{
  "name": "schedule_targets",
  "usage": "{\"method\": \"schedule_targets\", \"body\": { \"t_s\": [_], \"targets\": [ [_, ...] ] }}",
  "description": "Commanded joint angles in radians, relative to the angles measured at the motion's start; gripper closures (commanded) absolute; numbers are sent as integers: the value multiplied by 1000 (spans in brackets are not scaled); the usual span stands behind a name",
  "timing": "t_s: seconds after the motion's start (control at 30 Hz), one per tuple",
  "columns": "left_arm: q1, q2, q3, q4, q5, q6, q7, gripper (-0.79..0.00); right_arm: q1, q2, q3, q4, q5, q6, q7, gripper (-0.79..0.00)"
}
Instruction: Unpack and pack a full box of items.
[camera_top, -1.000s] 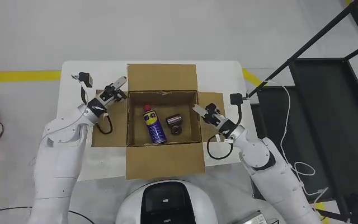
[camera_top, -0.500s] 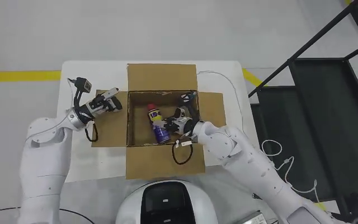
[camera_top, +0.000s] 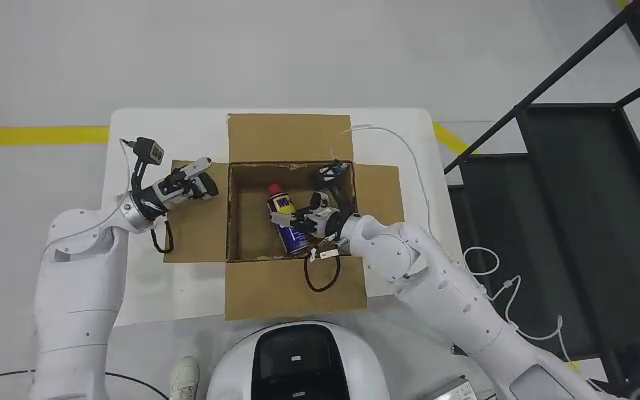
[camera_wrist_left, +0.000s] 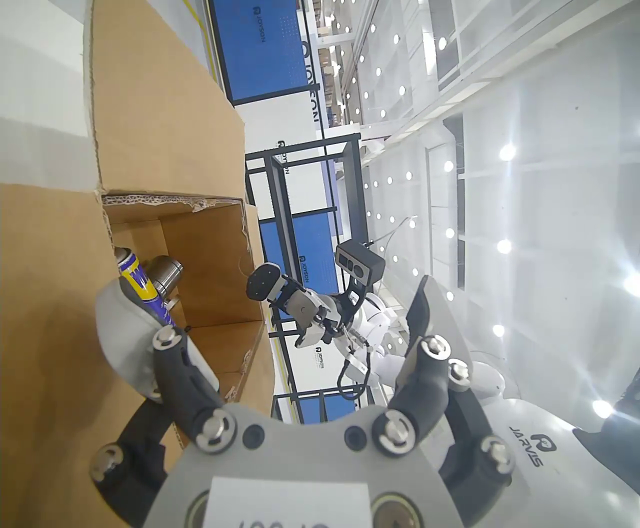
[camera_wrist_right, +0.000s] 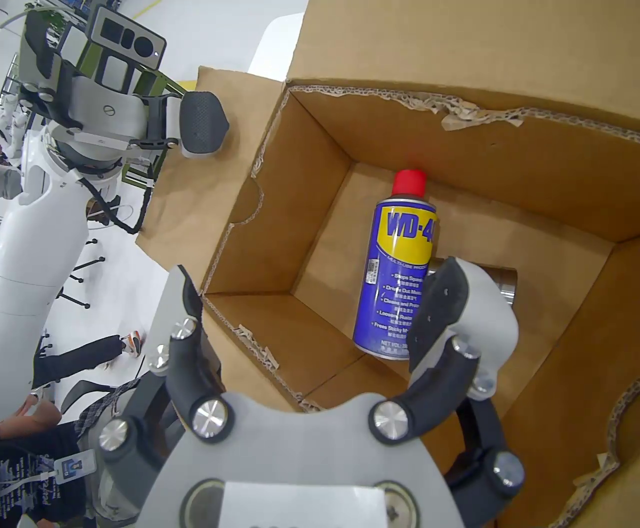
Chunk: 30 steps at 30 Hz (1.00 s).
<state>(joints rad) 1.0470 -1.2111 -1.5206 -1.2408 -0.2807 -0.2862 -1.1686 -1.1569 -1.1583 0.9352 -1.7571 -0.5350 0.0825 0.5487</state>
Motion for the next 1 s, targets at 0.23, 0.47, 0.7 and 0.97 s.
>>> {"method": "schedule_targets", "body": {
  "t_s": [0.23,0.47,0.7,0.97],
  "targets": [
    [0,0,0,0,0,0,0,-785,0,0,0,0,0,0,0,-785],
    [0,0,0,0,0,0,0,-785,0,0,0,0,0,0,0,-785],
    [0,0,0,0,0,0,0,-785,0,0,0,0,0,0,0,-785],
    [0,0,0,0,0,0,0,-785,54,-10,-20,48,-13,-26,53,-785]
  ]
}}
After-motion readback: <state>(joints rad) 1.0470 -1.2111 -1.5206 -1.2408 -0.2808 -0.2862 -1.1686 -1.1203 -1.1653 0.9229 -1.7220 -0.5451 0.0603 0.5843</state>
